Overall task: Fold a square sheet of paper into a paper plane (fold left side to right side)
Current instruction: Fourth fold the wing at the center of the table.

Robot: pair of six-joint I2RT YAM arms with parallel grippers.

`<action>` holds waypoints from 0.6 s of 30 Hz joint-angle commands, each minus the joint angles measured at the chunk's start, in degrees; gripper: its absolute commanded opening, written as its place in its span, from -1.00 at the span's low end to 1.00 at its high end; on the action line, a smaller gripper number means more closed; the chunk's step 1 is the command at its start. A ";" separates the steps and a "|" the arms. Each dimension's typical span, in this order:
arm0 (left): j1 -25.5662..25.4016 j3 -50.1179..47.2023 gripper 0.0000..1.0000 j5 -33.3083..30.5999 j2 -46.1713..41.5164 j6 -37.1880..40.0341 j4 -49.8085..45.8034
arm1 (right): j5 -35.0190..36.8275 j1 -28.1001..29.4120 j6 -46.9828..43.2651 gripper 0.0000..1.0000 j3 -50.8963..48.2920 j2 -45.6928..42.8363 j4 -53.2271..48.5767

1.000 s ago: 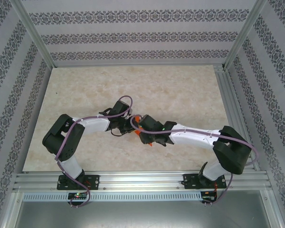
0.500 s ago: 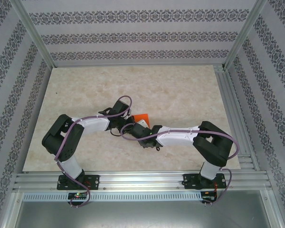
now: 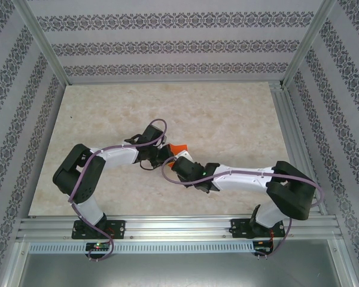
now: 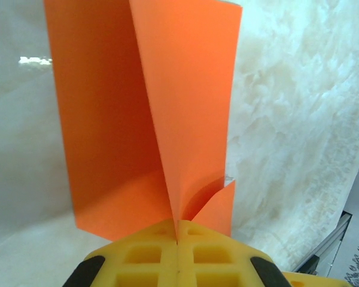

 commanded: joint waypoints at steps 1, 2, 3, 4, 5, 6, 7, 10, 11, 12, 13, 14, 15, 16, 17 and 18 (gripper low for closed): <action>-0.71 1.81 -0.94 0.31 -0.85 0.12 -1.50 | 0.66 1.62 -2.69 -0.13 -0.29 1.13 4.79; -0.70 1.81 -0.94 0.30 -0.96 0.17 -1.65 | 1.41 2.00 -3.12 -0.13 0.12 2.11 4.90; -0.70 1.74 -0.94 0.30 -0.95 0.17 -1.77 | 2.16 2.31 -3.21 -0.13 0.61 3.12 4.88; -0.74 1.68 -0.94 0.41 -1.01 0.17 -1.70 | 2.44 2.27 -3.38 -0.14 1.08 4.10 4.82; -0.71 1.55 -0.94 0.47 -1.13 0.17 -1.78 | 2.69 2.33 -3.41 -0.14 1.34 4.74 4.96; -0.73 1.46 -0.94 0.38 -1.30 0.12 -1.84 | 3.08 2.26 -3.41 -0.14 1.69 5.35 4.97; -0.74 1.42 -0.94 0.31 -1.36 0.09 -1.87 | 3.32 2.33 -3.45 -0.14 1.87 5.83 4.93; -0.70 1.63 -0.94 0.22 -1.58 0.30 -2.40 | 4.81 2.33 -3.15 -0.16 2.23 7.00 4.59; -0.72 1.71 -0.94 0.17 -1.58 0.36 -2.48 | 5.25 2.32 -2.94 -0.17 2.25 7.22 4.58; -0.74 1.72 -0.94 0.09 -1.58 0.39 -2.54 | 5.34 2.34 -2.90 -0.17 2.23 7.39 4.61; -0.70 1.72 -0.94 0.06 -1.51 0.36 -2.60 | 5.39 2.33 -2.70 -0.18 2.15 7.53 4.61; -0.70 1.72 -0.94 0.09 -1.49 0.34 -2.57 | 5.39 2.33 -2.62 -0.20 2.12 7.64 4.62; -0.75 1.79 -0.94 0.05 -1.49 0.28 -2.56 | 5.24 2.32 -2.55 -0.21 1.99 7.72 4.78; -0.76 1.74 -0.94 -0.04 -1.57 0.27 -2.57 | 5.26 2.32 -2.44 -0.22 1.97 7.88 4.72; -0.78 1.73 -0.94 -0.04 -1.58 0.25 -2.60 | 5.28 2.30 -2.28 -0.23 1.81 8.03 4.73; -0.78 1.72 -0.94 -0.05 -1.59 0.25 -2.64 | 5.24 2.32 -2.20 -0.24 1.74 8.20 4.73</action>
